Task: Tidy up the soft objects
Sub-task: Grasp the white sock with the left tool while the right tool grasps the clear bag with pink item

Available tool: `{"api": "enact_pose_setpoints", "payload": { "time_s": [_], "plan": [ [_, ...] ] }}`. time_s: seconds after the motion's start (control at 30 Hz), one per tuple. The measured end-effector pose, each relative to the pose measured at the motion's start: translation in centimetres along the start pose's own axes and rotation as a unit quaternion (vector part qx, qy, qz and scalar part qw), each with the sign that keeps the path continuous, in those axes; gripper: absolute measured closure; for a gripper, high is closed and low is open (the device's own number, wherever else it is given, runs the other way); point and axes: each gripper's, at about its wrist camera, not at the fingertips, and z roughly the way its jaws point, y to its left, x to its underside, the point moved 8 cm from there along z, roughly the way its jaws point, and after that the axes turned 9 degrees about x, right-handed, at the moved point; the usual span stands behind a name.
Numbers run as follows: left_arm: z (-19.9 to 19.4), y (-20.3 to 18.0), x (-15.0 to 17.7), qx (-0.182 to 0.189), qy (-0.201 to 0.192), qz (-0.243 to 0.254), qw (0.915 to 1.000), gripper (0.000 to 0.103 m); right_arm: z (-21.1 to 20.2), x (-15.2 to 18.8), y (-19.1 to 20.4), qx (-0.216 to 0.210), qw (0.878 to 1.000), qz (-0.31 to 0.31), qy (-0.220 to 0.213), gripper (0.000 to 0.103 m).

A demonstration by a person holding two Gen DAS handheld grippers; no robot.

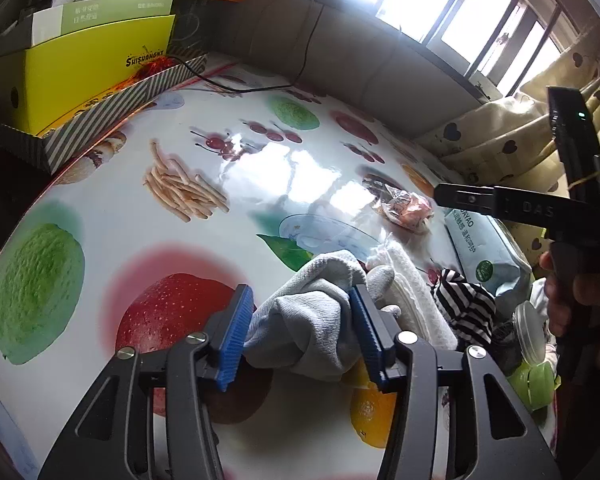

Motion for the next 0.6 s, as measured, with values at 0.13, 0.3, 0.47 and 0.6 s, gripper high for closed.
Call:
{"api": "enact_pose_setpoints", "payload": {
  "time_s": [0.13,0.3,0.47,0.6],
  "plan": [
    [0.0,-0.4,0.1,0.007,-0.001,0.011,0.9999,0.067,3.0,0.0,-0.5,0.015,0.999,0.001,0.041,0.044],
    [0.0,-0.3,0.1,0.011,-0.002,0.013,0.9999,0.068,5.8,0.4,-0.6,0.024,0.997,-0.003,0.079,0.057],
    [-0.1,-0.5,0.1,0.015,-0.002,0.015,0.9998,0.073,5.6,0.0,-0.3,0.034,0.997,-0.016,0.069,0.073],
    [-0.5,-0.7,0.0,0.018,-0.007,0.016,0.9997,0.076,3.3,-0.2,0.1,0.027,0.999,-0.017,0.038,0.075]
  ]
}}
